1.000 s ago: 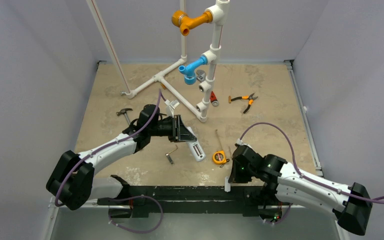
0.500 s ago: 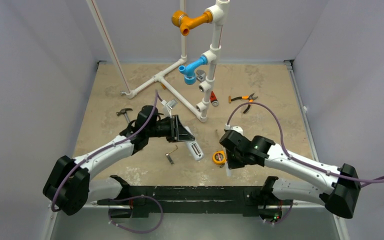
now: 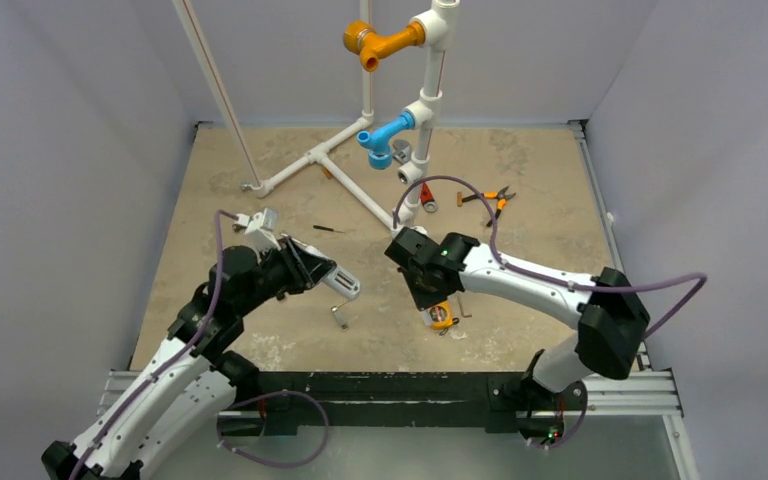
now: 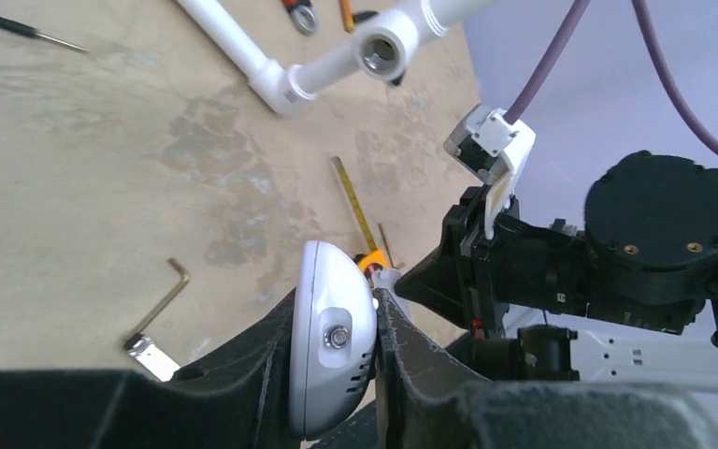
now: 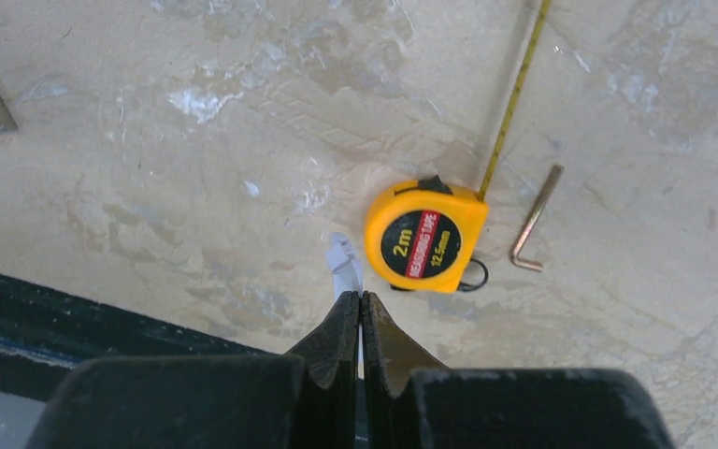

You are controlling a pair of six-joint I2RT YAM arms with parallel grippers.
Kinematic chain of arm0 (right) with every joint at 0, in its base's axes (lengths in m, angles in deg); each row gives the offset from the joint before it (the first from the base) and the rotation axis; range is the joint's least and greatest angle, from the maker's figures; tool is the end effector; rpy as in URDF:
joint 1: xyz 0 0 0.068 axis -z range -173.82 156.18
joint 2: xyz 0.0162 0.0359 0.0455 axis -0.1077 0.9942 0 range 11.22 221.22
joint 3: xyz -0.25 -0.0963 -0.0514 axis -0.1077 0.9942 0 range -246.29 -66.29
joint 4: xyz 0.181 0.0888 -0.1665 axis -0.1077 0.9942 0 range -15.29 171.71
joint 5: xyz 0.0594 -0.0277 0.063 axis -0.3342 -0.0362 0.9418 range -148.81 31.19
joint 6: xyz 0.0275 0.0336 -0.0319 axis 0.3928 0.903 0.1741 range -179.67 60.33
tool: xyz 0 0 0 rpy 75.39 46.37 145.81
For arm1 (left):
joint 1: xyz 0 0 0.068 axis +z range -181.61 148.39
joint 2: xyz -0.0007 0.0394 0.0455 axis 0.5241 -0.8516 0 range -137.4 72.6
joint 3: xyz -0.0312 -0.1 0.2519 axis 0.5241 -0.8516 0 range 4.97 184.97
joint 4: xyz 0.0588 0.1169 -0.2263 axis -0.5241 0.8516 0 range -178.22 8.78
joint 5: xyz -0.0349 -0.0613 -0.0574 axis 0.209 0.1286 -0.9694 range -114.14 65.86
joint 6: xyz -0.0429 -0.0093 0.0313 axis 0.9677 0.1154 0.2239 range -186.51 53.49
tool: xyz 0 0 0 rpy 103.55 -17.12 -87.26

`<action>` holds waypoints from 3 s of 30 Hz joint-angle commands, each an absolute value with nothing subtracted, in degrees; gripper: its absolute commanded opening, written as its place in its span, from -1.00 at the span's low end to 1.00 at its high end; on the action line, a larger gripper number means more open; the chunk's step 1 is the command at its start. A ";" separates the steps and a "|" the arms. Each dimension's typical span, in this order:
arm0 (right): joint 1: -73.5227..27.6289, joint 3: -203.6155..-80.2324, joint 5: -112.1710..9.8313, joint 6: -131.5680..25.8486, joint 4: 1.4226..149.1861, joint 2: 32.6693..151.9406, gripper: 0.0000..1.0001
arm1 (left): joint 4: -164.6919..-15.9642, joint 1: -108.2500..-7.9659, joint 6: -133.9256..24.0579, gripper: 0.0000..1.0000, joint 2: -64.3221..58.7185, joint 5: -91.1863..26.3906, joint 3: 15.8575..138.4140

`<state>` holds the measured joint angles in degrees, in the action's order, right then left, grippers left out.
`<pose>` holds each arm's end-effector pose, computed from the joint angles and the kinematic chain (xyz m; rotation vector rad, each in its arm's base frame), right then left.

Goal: Load the batteries into the remote control
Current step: Place the battery cover at the center of the board.

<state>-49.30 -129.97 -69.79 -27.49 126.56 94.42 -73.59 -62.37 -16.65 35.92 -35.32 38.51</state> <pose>0.1612 0.2223 0.2471 -0.5173 2.7250 0.1228 0.1339 -0.0878 0.2844 -0.1945 2.0333 -1.1136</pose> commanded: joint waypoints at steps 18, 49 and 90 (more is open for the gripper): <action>-52.99 -151.64 -88.42 -32.95 135.56 118.89 -1.00 | -55.54 -62.02 -19.93 -1.00 47.84 -13.94 40.83; -59.36 -156.55 -95.29 -32.81 137.61 130.22 -1.00 | -56.16 -62.02 -21.16 -1.00 46.16 -14.64 40.83; -48.29 -138.64 -71.07 -35.16 104.59 105.08 -0.32 | -56.23 -62.03 -22.73 -1.00 44.39 -15.34 42.31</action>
